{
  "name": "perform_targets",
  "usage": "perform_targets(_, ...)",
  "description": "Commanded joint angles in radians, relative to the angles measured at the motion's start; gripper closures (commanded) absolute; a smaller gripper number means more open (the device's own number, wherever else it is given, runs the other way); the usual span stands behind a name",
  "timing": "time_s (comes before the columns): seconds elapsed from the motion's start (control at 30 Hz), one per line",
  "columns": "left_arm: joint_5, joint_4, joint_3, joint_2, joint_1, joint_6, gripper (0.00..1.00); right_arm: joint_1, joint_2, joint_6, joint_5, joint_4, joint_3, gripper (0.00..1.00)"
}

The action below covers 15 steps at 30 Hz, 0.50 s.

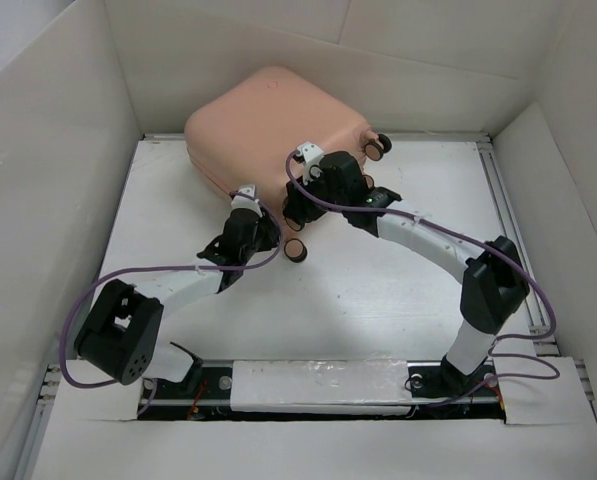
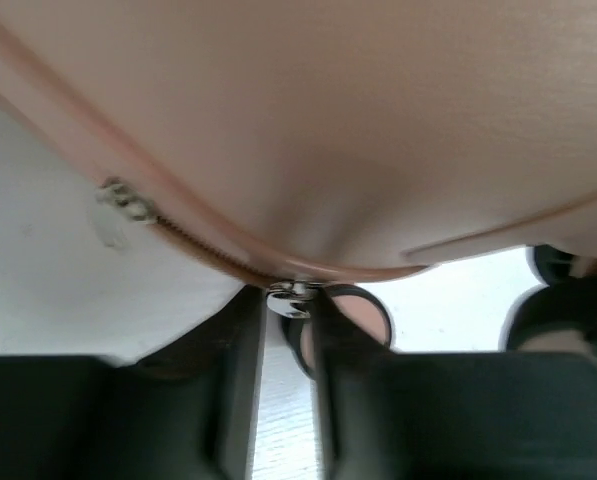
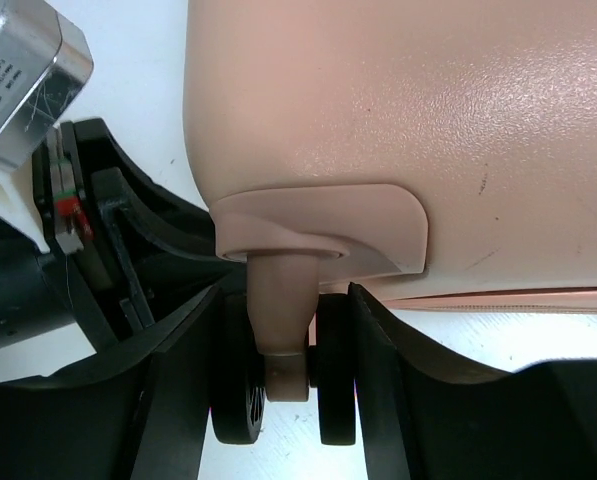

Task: Pack the luggage

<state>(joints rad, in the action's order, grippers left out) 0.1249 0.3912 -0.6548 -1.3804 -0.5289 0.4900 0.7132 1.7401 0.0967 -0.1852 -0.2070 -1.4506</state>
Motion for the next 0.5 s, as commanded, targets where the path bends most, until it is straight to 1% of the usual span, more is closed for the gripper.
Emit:
perform_targets(0.0, 0.071, 0.147, -0.052, -0.02, 0.026, -0.027, 0.87, -0.014, 0.021, -0.031, -0.034, -0.017, -0.018, 0.73)
perform_targets(0.07, 0.099, 0.134, -0.052, -0.02, 0.026, -0.027, 1.0, -0.014, 0.01, -0.031, -0.034, 0.006, -0.004, 0.78)
perform_targets(0.1, 0.108, 0.133, -0.052, -0.029, 0.026, -0.027, 1.0, -0.014, 0.001, -0.031, -0.034, 0.006, 0.01, 0.82)
perform_targets(0.13, 0.119, 0.133, -0.052, -0.029, 0.026, -0.018, 1.0, -0.014, 0.001, -0.031, -0.034, 0.017, 0.01, 0.88)
perform_targets(0.2, 0.157, 0.109, -0.043, -0.029, 0.026, -0.007, 1.0, -0.014, -0.008, -0.022, -0.034, 0.026, 0.021, 0.94)
perform_targets(0.23, 0.171, 0.109, -0.029, -0.017, 0.026, -0.007, 1.0, -0.014, -0.008, -0.022, -0.02, 0.035, 0.03, 1.0)
perform_targets(0.4, 0.284, 0.052, -0.003, 0.021, 0.026, 0.042, 1.0, -0.014, -0.033, -0.022, 0.012, 0.044, 0.073, 1.0)
perform_targets(0.47, 0.213, 0.04, 0.021, 0.021, 0.122, 0.108, 1.0, -0.014, -0.059, -0.022, 0.021, 0.044, 0.094, 1.0)
